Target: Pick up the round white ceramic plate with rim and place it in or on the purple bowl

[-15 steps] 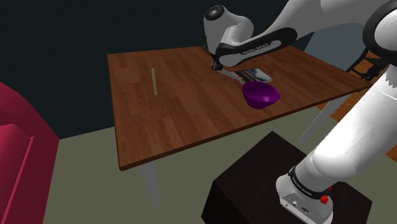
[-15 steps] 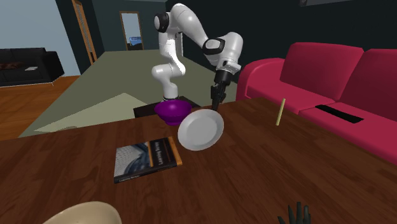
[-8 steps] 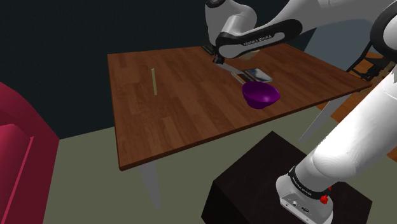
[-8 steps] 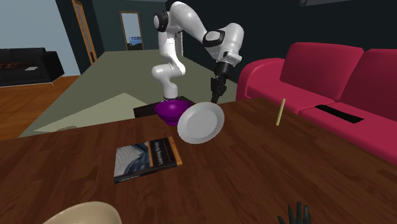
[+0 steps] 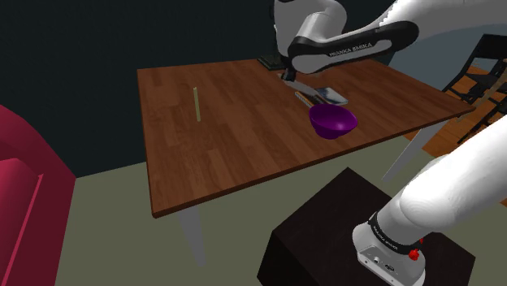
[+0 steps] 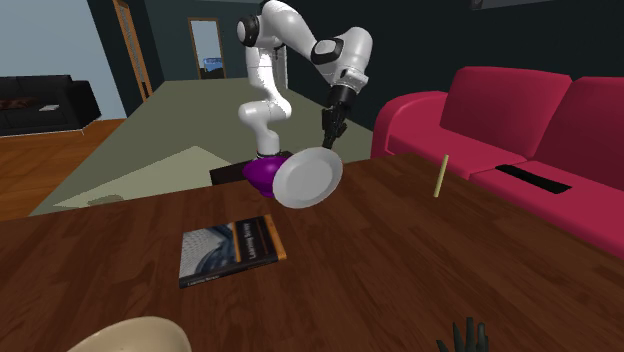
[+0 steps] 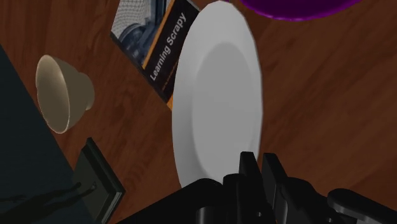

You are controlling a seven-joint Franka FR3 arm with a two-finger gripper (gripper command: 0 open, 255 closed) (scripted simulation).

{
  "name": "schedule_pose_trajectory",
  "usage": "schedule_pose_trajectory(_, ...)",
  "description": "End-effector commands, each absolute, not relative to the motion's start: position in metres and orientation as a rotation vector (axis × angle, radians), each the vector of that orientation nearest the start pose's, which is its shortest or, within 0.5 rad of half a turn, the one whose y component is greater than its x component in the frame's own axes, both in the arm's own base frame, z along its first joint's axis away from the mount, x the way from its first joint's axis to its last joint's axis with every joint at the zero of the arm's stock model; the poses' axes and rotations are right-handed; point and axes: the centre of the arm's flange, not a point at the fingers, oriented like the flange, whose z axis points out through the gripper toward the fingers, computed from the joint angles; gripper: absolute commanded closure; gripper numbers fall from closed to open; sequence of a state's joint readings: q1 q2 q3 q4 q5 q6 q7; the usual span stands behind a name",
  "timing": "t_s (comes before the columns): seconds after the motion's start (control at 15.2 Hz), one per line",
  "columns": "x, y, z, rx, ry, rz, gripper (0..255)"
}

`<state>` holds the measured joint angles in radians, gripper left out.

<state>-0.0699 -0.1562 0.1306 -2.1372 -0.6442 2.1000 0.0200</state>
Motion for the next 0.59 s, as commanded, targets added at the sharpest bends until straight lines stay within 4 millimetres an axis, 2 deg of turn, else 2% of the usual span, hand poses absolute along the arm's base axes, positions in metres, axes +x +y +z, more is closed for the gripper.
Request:
schedule_pose_trajectory(0.0, 0.493, 0.005, 0.496, 2.511, 0.433, 0.176, 255)
schedule_pose_trajectory(0.53, 0.388, 0.013, 0.506, 2.511, 0.433, 0.176, 255)
